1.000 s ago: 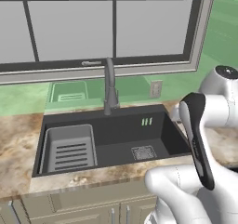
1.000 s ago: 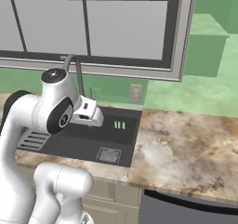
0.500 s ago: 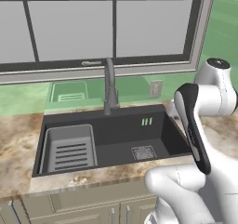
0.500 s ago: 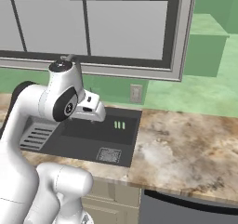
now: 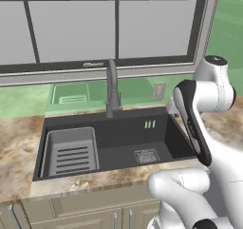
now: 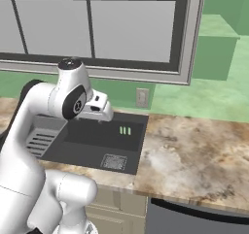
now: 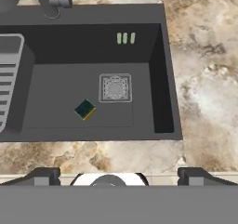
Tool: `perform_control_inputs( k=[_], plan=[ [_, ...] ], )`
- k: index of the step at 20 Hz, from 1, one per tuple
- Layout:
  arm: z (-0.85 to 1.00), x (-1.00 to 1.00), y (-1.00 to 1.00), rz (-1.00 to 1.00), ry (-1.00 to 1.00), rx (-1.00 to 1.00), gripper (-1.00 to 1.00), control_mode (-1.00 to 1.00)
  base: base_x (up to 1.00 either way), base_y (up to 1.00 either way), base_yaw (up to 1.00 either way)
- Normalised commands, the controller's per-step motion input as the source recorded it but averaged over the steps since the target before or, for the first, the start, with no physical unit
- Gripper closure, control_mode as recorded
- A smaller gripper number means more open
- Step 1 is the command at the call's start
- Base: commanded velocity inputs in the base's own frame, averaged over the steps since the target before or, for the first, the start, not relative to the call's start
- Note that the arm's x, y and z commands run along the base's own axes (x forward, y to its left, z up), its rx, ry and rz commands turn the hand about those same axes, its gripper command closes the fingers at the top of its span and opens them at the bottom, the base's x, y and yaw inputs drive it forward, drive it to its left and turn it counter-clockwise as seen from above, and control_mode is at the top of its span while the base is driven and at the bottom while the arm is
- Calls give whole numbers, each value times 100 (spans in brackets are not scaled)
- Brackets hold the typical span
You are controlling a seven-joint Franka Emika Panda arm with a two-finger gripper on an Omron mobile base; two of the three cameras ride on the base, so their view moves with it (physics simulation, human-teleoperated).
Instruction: Pick up the sponge and sponge from the sink, and place them back in the cabinet, and close the cabinet doors.
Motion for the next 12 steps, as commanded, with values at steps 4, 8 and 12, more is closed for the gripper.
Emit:
perform_control_inputs(
  k=[4,8,12],
  plan=[
    [-8,19,0,0,2,0,-100,-100,0,0,0],
    [-11,23,0,0,2,0,-100,-100,0,0,0],
    [-13,26,0,0,0,0,-100,-100,0,0,0]
  ],
)
